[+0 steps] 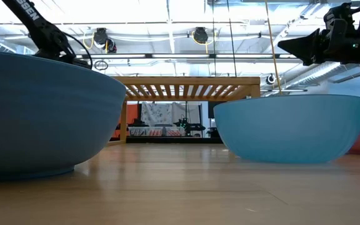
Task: Place and stack bowls onto a shelf
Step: Put the orange bowl on the shelf
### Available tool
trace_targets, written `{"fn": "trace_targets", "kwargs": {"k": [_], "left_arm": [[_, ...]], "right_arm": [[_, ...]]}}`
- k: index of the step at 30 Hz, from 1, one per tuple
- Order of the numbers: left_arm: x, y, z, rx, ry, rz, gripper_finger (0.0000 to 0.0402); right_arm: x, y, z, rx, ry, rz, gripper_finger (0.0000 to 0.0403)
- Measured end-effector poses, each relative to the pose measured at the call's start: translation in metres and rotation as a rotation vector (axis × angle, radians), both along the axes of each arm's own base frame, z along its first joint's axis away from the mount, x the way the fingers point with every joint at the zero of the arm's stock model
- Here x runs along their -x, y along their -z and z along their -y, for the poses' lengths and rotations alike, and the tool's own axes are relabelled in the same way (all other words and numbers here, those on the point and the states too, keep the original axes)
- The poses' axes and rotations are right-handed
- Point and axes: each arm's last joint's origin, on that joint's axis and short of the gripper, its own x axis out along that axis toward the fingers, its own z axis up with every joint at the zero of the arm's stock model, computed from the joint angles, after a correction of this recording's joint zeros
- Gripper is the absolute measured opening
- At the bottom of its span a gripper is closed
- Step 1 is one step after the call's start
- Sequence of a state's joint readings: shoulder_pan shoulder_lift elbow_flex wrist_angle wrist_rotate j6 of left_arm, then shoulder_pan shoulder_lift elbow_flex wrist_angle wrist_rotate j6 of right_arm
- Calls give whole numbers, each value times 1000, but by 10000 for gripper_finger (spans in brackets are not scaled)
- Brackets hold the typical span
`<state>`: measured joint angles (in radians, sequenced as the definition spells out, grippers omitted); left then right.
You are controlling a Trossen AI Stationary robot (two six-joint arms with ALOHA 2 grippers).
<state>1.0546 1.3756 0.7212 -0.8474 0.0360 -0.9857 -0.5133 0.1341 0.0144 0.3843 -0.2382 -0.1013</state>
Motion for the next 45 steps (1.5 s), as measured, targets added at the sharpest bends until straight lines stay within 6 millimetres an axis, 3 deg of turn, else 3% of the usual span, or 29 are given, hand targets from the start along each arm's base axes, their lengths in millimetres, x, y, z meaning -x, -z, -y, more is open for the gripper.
{"fn": "trace_targets", "kwargs": {"k": [7, 20, 30, 38, 45], "left_arm": [[9, -19, 8, -84, 39, 23, 8], [35, -77, 53, -373, 164, 151, 8], [54, -139, 86, -581, 261, 158, 7], [54, -197, 92, -781, 398, 207, 7], [39, -239, 87, -865, 636, 280, 7]], "right_arm": [[0, 0, 0, 0, 0, 0, 0], [0, 0, 0, 0, 0, 0, 0], [0, 0, 0, -1, 0, 0, 0], [0, 0, 0, 0, 0, -1, 0], [0, 0, 0, -1, 1, 0, 0]]}}
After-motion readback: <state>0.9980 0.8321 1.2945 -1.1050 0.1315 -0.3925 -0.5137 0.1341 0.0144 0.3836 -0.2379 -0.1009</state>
